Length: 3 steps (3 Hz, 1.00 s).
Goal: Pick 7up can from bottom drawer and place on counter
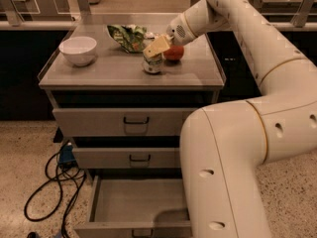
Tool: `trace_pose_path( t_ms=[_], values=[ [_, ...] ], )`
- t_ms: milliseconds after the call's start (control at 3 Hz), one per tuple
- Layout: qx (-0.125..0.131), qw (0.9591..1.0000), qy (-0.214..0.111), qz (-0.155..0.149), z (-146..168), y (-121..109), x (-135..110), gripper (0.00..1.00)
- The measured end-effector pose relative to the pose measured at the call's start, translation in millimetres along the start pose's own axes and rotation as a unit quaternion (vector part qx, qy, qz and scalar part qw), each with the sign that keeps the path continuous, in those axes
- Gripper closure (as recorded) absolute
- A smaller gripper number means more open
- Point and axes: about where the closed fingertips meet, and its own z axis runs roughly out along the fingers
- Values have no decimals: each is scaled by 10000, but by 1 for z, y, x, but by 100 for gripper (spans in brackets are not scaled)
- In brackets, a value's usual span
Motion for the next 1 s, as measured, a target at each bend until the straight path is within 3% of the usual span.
trace_pose_path(
  t_ms=[333,667,1000],
  values=[
    [0,10000,0,0,0,0,0,11],
    [-1,10000,1,0,0,0,0,0],
    [-1,10000,1,0,0,0,0,0]
  ],
)
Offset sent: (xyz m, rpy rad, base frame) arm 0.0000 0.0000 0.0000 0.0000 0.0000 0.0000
